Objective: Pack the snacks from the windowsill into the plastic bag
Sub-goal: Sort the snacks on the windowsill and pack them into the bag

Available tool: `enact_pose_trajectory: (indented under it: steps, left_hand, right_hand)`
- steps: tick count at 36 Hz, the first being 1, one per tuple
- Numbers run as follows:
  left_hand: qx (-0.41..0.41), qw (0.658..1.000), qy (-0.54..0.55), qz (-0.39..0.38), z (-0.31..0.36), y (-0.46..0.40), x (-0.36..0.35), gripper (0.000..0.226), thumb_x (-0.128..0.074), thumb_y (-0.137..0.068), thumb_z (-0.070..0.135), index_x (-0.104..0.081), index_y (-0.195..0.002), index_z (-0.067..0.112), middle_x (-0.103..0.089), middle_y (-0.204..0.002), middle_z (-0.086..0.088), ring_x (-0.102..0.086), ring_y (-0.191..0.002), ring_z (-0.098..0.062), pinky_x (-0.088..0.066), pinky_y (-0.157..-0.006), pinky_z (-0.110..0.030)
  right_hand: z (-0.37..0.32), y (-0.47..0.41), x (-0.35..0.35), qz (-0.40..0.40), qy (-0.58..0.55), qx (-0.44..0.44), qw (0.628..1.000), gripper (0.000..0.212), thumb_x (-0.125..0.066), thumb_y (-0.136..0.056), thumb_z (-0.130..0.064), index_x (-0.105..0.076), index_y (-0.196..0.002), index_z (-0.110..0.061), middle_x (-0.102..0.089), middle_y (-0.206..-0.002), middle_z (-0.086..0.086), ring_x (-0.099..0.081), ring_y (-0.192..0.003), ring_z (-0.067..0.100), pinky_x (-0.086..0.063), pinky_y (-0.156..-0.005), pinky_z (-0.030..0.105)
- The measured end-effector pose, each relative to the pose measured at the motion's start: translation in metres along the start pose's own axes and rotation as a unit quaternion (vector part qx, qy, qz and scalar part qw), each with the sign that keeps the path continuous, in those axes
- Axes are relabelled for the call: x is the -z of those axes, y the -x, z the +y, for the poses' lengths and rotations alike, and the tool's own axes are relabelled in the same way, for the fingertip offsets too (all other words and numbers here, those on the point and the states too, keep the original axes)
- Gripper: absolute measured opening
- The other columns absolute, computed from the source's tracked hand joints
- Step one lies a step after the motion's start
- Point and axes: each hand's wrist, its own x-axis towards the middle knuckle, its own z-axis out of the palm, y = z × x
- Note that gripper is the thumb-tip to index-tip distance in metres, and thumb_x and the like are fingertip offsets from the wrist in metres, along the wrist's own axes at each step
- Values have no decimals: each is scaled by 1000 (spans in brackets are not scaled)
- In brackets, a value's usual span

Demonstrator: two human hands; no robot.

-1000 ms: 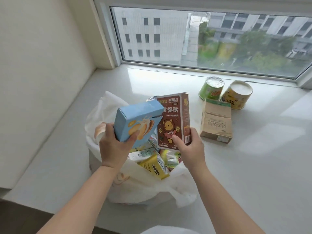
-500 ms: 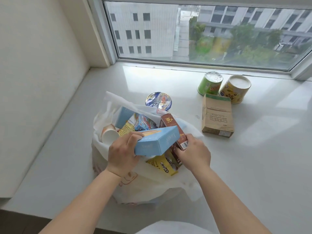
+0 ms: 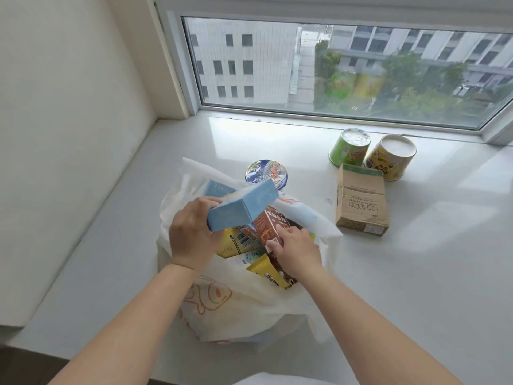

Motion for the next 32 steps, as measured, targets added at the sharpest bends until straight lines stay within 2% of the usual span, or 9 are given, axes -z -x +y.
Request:
enact_pose_trajectory:
  steps: [4, 7, 10, 12, 14, 17, 20, 26, 32]
  left_hand:
    - [-51, 998, -27, -38, -5, 1, -11, 45, -69, -58, 11, -46, -94, 23, -70, -91, -2, -63, -69, -30, -46, -62, -32]
    - [-92, 994, -43, -42, -2, -1, -18, 58, -79, -48, 0, -46, -92, 21, -71, -90, -1, -64, -75, -27, -46, -65, -30]
    - [-146, 987, -35, -64, 1, -3, -24, 63, -81, -46, -1, -46, -93, 21, -71, -93, 2, -56, -88, -19, -38, -72, -32]
    - [-180, 979, -30, -88, 4, -6, -28, 62, -81, -49, -1, -47, -95, 20, -71, -96, 2, -53, -93, -17, -34, -76, -31]
    - [-205, 969, -38, -131, 9, -11, -31, 61, -82, -53, 3, -49, -100, 23, -70, -102, 5, -57, -96, -17, -37, -79, -32]
    - [-225, 937, -69, -258, 14, -15, -39, 66, -81, -59, 8, -50, -113, 31, -66, -117, 9, -62, -107, -19, -45, -84, -38]
    - [-228, 906, -105, -341, 26, -23, -38, 57, -72, -75, 15, -54, -126, 33, -59, -130, 10, -54, -121, -20, -39, -97, -42]
    - [-300, 855, -127, -404, 52, -39, -26, 51, -54, -88, 25, -43, -134, 42, -45, -140, 21, -41, -131, -9, -29, -102, -34]
    - [-391, 808, -101, -429, 84, -36, -24, 54, -62, -76, 24, -54, -129, 35, -59, -129, 14, -56, -117, -19, -45, -91, -37]
  right_hand:
    - [22, 0, 9, 124, -123, -37, 984, 38, -50, -94, -37, -58, -127, -21, -53, -128, 3, -43, -120, 21, -35, -96, 31]
    - [42, 9, 6, 246, -104, -216, 939, 60, -63, -83, -37, -43, -135, -15, -40, -134, 10, -36, -123, 29, -33, -99, 37]
    - [62, 11, -7, 145, -157, -366, 906, 82, -62, -77, -57, -34, -140, -12, -30, -144, 14, -30, -130, 33, -30, -105, 41]
    - [77, 10, -16, 38, -215, -412, 885, 76, -51, -78, -69, -51, -127, -10, -45, -134, 15, -40, -125, 33, -36, -100, 38]
    - [86, 12, -18, 5, -311, -403, 861, 57, -47, -89, -57, -63, -109, -6, -59, -116, 16, -52, -109, 34, -42, -87, 31]
    - [90, 14, -11, 76, -370, -357, 854, 33, -44, -97, -31, -57, -79, -7, -56, -93, 17, -51, -85, 30, -41, -74, 32]
    - [82, 17, 5, 115, -349, -324, 872, 31, -35, -99, -23, -56, -87, -4, -58, -98, 20, -47, -85, 28, -35, -72, 30]
    - [72, 19, 33, 188, -418, -295, 838, 38, -35, -101, -26, -61, -113, -3, -61, -112, 18, -54, -107, 34, -40, -84, 33]
    - [85, 22, 59, 244, -414, -258, 838, 39, -39, -99, -25, -44, -61, -14, -49, -67, 3, -45, -73, 25, -33, -63, 32]
